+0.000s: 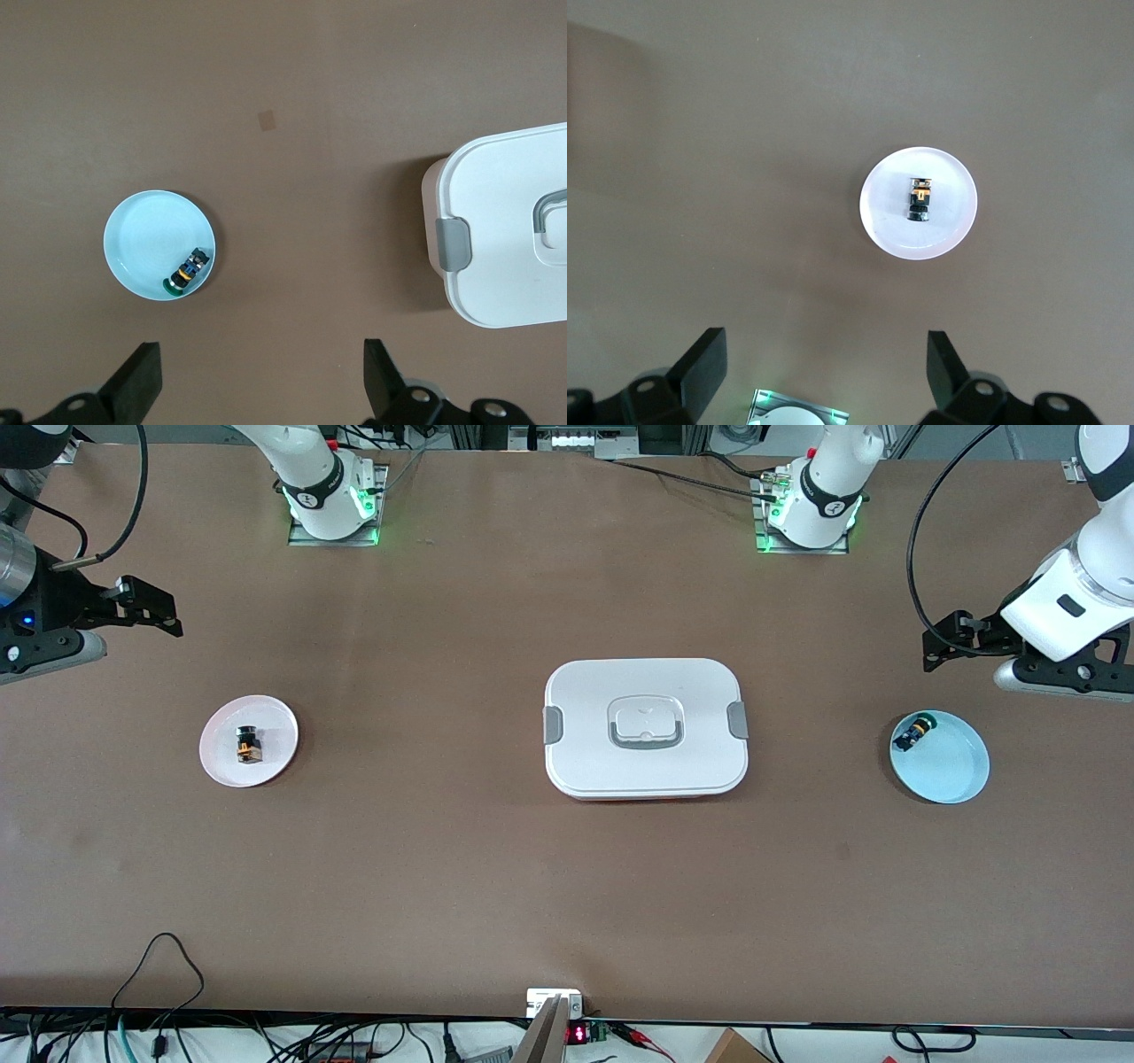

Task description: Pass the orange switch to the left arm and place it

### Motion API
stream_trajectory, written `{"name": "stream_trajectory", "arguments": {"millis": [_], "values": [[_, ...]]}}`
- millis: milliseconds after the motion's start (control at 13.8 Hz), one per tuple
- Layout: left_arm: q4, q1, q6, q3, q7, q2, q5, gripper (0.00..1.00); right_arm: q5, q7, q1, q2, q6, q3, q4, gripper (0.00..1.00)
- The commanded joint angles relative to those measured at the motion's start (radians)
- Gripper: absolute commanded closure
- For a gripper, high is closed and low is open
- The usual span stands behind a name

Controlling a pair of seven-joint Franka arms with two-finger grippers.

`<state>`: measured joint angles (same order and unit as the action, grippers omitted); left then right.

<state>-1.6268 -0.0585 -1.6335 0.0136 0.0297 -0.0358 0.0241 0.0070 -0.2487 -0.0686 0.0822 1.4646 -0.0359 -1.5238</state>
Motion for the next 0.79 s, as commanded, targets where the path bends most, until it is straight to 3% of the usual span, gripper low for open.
{"name": "stream_trajectory", "arguments": {"millis": [0,433,722], "values": [[0.030,0.005,0.009,0.002,0.001,-0.015,-0.009,0.00,-0.007,-0.050,-0.002,0.010,-0.021,0.004,0.013,0.00],[0.030,0.006,0.008,0.002,0.001,-0.016,-0.009,0.00,-0.001,-0.168,-0.005,0.044,-0.043,0.005,0.010,0.00],[0.030,0.002,0.006,0.002,0.001,-0.018,-0.009,0.00,-0.001,-0.407,0.004,0.045,0.045,0.002,-0.082,0.00]]}}
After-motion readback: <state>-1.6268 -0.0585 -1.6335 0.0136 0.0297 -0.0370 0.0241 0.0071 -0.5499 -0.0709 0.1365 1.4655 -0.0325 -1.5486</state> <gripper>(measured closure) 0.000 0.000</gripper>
